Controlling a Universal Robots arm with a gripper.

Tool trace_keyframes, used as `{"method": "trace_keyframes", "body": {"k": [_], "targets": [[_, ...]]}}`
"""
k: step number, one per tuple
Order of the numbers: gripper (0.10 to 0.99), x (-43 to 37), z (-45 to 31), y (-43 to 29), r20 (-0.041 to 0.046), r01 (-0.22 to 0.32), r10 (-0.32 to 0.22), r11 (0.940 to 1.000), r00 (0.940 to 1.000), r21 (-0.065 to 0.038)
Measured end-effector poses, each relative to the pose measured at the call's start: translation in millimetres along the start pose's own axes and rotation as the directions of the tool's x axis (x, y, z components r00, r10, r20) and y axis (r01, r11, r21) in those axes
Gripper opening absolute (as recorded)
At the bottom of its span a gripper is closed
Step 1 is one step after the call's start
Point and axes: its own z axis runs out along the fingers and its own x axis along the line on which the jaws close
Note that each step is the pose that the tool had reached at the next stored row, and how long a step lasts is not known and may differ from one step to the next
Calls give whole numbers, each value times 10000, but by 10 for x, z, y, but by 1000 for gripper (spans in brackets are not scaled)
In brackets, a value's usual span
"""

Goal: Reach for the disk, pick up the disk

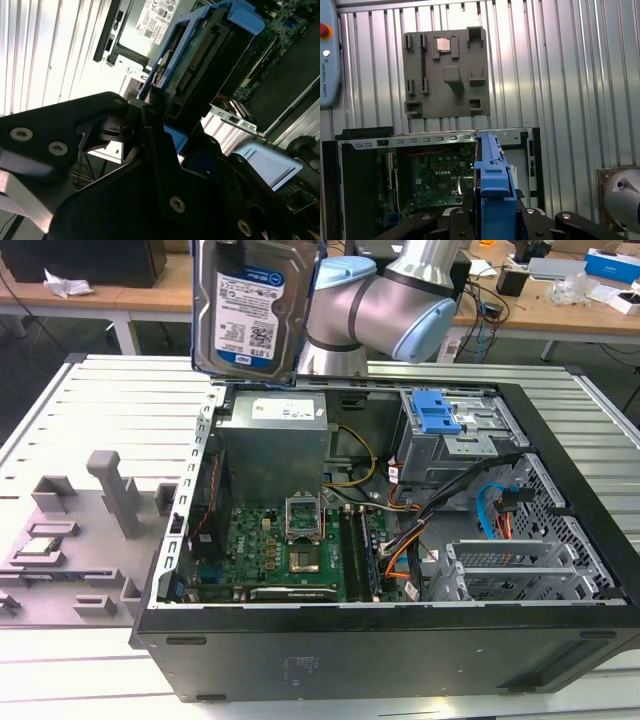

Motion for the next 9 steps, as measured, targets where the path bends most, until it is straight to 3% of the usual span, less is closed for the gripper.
{"method": "trace_keyframes", "body": {"k": [9], "targets": [[373,-27,-12,-306,0,1,-1,10000,10000,0]]}}
